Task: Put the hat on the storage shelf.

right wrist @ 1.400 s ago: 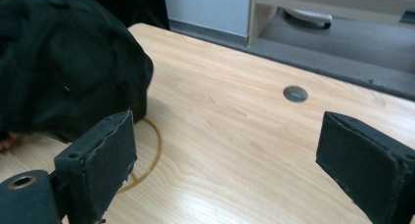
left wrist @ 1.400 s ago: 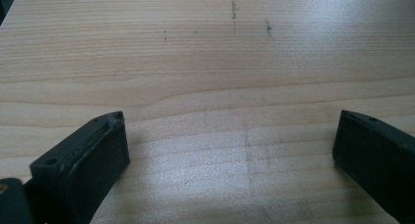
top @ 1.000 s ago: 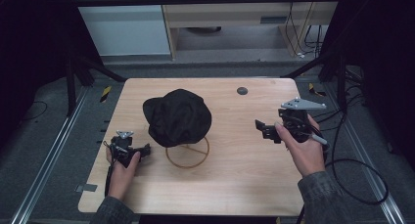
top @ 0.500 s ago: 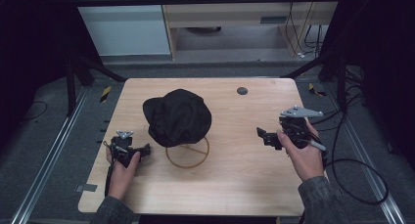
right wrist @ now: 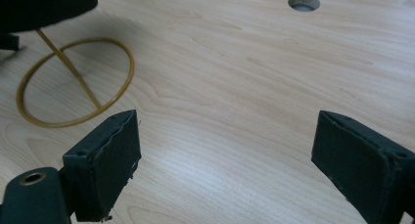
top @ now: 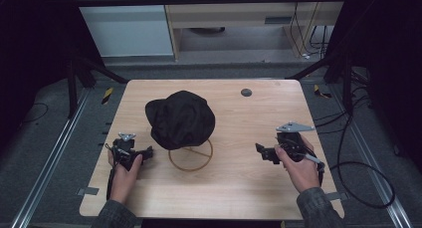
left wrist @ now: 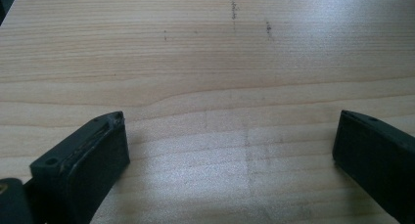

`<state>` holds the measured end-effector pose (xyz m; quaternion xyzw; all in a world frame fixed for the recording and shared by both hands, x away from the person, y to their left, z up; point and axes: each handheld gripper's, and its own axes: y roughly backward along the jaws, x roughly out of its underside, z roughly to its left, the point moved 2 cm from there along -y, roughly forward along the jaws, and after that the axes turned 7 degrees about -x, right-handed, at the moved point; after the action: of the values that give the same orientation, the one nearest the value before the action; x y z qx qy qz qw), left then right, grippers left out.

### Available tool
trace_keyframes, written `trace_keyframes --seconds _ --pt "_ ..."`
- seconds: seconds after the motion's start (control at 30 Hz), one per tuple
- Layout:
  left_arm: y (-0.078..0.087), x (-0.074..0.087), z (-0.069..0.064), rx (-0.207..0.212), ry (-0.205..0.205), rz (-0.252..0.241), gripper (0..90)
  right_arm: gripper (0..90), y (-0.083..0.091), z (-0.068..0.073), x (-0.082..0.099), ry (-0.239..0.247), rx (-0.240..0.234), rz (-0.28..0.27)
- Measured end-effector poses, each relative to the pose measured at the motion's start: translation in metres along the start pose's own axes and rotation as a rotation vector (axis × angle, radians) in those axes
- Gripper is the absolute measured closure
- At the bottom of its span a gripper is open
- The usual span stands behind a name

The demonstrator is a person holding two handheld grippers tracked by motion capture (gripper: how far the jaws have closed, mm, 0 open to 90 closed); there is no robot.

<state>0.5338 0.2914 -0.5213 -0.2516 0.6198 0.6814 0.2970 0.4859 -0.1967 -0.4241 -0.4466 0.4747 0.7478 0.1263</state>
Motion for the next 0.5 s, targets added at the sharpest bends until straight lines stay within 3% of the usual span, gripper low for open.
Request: trace_keyframes --seconds 0.5 --pt "0.0 0.0 -0.001 -0.005 0.006 0.0 0.0 10.8 -0.036 0.012 0.037 -0.016 -0.031 0.076"
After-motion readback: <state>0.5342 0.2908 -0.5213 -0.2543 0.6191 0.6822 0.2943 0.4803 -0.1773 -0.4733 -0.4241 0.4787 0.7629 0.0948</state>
